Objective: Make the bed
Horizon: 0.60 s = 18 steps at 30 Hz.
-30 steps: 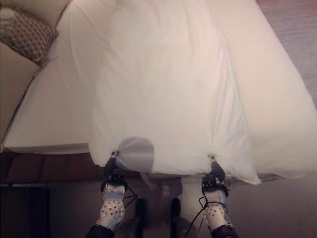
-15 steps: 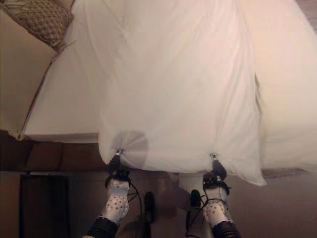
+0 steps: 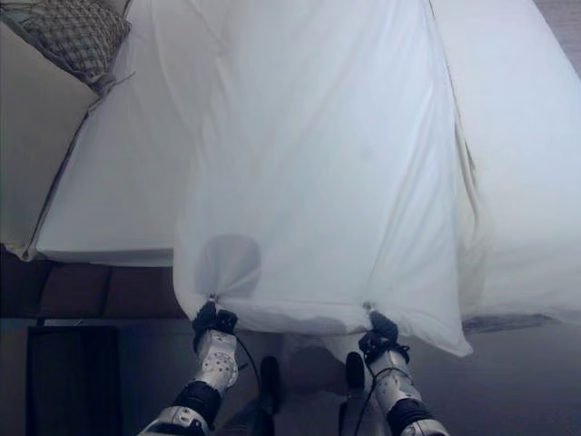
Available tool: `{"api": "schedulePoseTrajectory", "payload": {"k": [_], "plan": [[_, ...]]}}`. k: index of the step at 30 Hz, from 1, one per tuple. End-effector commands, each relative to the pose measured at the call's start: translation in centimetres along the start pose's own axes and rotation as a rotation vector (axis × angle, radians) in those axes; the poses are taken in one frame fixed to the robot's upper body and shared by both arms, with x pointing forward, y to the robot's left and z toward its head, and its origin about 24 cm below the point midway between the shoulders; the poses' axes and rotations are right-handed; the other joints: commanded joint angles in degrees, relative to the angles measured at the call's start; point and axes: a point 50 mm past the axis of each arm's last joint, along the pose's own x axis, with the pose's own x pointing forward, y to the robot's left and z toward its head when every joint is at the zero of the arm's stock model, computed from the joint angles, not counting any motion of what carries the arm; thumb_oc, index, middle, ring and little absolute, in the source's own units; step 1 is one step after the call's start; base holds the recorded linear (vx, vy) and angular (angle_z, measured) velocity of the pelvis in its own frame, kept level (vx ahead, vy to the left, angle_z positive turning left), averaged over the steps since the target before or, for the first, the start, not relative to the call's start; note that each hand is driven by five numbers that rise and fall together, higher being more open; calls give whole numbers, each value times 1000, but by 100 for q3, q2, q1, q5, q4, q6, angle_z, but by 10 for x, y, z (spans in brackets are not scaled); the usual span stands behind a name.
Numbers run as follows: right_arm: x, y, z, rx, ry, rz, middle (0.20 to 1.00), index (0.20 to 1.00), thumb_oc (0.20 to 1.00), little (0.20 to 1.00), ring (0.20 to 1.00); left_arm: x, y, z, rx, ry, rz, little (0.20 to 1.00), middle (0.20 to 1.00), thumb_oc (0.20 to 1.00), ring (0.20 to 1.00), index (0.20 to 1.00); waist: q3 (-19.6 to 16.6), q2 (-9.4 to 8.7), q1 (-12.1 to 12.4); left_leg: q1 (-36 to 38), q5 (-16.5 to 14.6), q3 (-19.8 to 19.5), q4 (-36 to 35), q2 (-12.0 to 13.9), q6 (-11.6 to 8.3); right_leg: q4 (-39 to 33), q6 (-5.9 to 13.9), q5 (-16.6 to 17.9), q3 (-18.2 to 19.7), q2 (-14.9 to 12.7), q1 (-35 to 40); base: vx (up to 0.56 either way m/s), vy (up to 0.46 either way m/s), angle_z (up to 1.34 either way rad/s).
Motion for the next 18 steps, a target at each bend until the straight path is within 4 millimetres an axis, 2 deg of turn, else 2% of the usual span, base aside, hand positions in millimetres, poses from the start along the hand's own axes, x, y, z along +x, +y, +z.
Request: {"api": "schedulePoseTrajectory", "payload": {"k": [1, 2, 4, 6, 7, 8, 9, 10, 11, 12, 13, 14, 15, 16, 17, 18], "plan": [[-34, -67, -67, -161, 298, -220, 200, 200, 200, 200, 200, 14, 154, 23, 51, 4, 621, 200, 200, 200, 200, 200, -280, -443, 221, -483, 341, -73, -275, 6, -243, -1292, 561, 1296, 232, -616, -172, 44, -11, -4], [-44, -83, -79, -184, 377, -275, 200, 200, 200, 200, 200, 8, 172, 10, 136, 93, 652, 200, 200, 200, 200, 200, -363, -442, 195, -418, 361, -57, -354, 19, -243, -1321, 557, 1316, 242, -624, -167, 53, -10, -6], [-54, -99, -88, -228, 460, -324, 200, 200, 200, 200, 200, -2, 191, -9, 198, 227, 685, 200, 200, 200, 200, 200, -444, -410, 161, -326, 372, -24, -433, 45, -233, -1300, 549, 1297, 247, -624, -160, 69, -7, -3], [-56, -101, -91, -247, 485, -323, 200, 200, 200, 200, 200, -4, 196, -10, 209, 236, 701, 200, 200, 200, 200, 200, -462, -402, 153, -294, 378, -15, -462, 62, -241, -1281, 545, 1283, 248, -616, -156, 40, -10, -2], [-62, -107, -97, -263, 533, -325, 200, 200, 200, 200, 200, -5, 192, -12, 236, 232, 696, 200, 200, 200, 200, 200, -474, -388, 151, -269, 394, -20, -477, 72, -249, -1256, 534, 1265, 229, -611, -154, 36, -19, -1], [-65, -109, -99, -273, 554, -334, 200, 200, 200, 200, 200, -6, 193, -15, 256, 250, 694, 413, 413, 413, 413, 413, -474, -377, 145, -255, 399, -26, -482, 80, -256, -1240, 528, 1255, 225, -608, -150, 34, -29, 1], [-67, -111, -101, -295, 575, -333, 511, 511, 511, 511, 511, -7, 193, -17, 275, 256, 689, 928, 928, 928, 928, 928, -482, -368, 142, -231, 398, -36, -508, 98, -252, -1221, 528, 1242, 210, -603, -139, 41, -37, 4], [-68, -111, -103, -288, 580, -330, 1000, 1000, 1000, 1000, 1000, -5, 189, -15, 288, 238, 662, 1000, 1000, 1000, 1000, 1000, -483, -366, 124, -196, 392, -27, -508, 126, -255, -1182, 535, 1220, 181, -597, -124, 34, -32, 6], [-68, -111, -103, -288, 581, -331, 1000, 1000, 1000, 1000, 1000, -5, 189, -16, 289, 238, 662, 1000, 1000, 1000, 1000, 1000, -482, -364, 124, -194, 391, -29, -507, 126, -255, -1179, 535, 1218, 179, -597, -121, 27, -39, 7], [-70, -112, -105, -289, 582, -319, 1000, 1000, 1000, 1000, 1000, -2, 178, -16, 355, 212, 552, 1000, 1000, 1000, 1000, 1000, -444, -351, 126, -187, 391, -53, -461, 130, -256, -1099, 531, 1175, 145, -593, -106, 6, -21, 4], [-70, -112, -105, -289, 582, -319, 1000, 1000, 1000, 1000, 1000, -2, 178, -16, 355, 212, 552, 1000, 1000, 1000, 1000, 1000, -444, -349, 127, -185, 389, -57, -458, 130, -257, -1095, 531, 1171, 142, -592, -103, 5, -31, 5], [-70, -110, -106, -311, 579, -285, 1000, 1000, 1000, 1000, 1000, 1, 171, -15, 383, 190, 440, 1000, 1000, 1000, 1000, 1000, -391, -337, 130, -170, 364, -90, -403, 136, -242, -990, 526, 1110, 146, -577, -99, -1, -11, 5], [-70, -111, -106, -311, 579, -285, 1000, 1000, 1000, 1000, 1000, 1, 171, -15, 383, 191, 440, 1000, 1000, 1000, 1000, 1000, -390, -336, 131, -168, 361, -91, -400, 136, -242, -984, 526, 1106, 146, -577, -98, -2, -23, 7], [-70, -112, -104, -318, 569, -266, 1000, 1000, 1000, 1000, 1000, 2, 169, -16, 433, 197, 341, 1000, 1000, 1000, 1000, 1000, -334, -324, 135, -150, 336, -109, -352, 144, -234, -887, 523, 1045, 141, -562, -91, -1, -12, 6], [-70, -112, -104, -318, 570, -266, 1000, 1000, 1000, 1000, 1000, 2, 169, -16, 433, 197, 341, 1000, 1000, 1000, 1000, 1000, -332, -324, 136, -148, 335, -110, -351, 145, -234, -884, 522, 1043, 141, -561, -89, -3, -24, 10], [-69, -112, -101, -341, 554, -249, 1000, 1000, 1000, 1000, 1000, 1, 164, -16, 480, 182, 263, 1000, 1000, 1000, 1000, 1000, -290, -309, 132, -127, 306, -133, -324, 151, -222, -849, 521, 1005, 146, -547, -67, -3, -12, 10]]}}
